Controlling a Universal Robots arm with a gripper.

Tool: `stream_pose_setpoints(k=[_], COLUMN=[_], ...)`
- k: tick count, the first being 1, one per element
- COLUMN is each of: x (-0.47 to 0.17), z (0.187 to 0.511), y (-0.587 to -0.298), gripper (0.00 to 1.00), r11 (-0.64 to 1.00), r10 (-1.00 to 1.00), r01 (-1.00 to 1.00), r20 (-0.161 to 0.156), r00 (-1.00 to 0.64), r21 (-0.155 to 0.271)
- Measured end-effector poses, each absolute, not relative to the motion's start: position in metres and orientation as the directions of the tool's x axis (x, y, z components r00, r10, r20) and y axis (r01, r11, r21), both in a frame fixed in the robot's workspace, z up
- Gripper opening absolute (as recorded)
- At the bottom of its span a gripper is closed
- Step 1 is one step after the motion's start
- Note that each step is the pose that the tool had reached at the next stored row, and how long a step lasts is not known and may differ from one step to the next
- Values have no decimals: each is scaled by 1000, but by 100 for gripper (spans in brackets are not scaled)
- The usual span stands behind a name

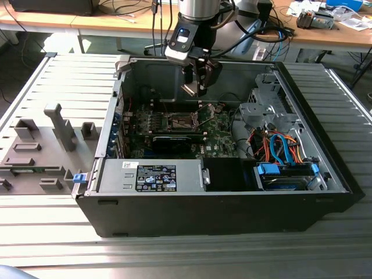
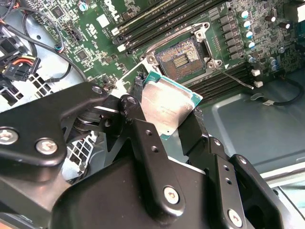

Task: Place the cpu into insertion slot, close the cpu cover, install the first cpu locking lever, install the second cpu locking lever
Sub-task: 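Place the cpu into insertion slot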

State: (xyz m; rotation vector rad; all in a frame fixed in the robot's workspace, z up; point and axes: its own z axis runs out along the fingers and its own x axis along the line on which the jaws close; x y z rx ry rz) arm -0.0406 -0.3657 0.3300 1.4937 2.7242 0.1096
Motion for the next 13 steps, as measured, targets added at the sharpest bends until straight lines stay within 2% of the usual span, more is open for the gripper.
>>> stream_pose_setpoints(k=[13], x=[-41], z=[330], y=[-366], gripper=[54], r11=[508], r10=[860], r01=[858], r20=[3], r00=[-510], r21=[76])
